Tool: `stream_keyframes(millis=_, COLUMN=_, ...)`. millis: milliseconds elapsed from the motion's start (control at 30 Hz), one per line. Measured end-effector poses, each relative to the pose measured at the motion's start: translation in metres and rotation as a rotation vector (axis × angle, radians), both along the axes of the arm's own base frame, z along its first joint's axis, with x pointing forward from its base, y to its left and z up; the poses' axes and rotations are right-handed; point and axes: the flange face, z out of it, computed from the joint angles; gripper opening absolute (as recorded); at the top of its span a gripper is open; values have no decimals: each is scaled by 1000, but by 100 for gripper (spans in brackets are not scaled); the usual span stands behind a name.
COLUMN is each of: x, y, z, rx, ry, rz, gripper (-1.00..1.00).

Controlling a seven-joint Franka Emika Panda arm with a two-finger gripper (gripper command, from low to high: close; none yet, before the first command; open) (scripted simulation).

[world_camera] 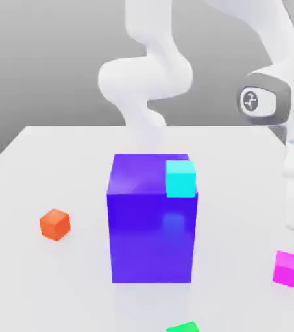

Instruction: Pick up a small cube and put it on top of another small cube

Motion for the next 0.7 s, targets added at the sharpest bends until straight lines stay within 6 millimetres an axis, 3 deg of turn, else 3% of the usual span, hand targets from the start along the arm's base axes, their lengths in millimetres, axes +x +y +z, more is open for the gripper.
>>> stream_keyframes(millis=67, x=-15, y=8, z=-33, rx=-19, ry=35, rz=57, gripper=0)
stream_keyframes(millis=200, x=-20, y=11, z=-84, rx=-24, ry=46, rz=74, gripper=0)
stream_keyframes(millis=233, x=-21, y=10, z=-94, rx=-25, ry=46, rz=75, gripper=-100)
stream_keyframes(millis=467, x=-21, y=10, z=-95, rx=-25, ry=47, rz=75, gripper=-100)
stream_keyframes(millis=633, x=-19, y=9, z=-42, rx=-26, ry=47, rz=70, gripper=-100)
stream_keyframes(millis=700, x=21, y=-23, z=-28, rx=-26, ry=48, rz=-47, gripper=-100)
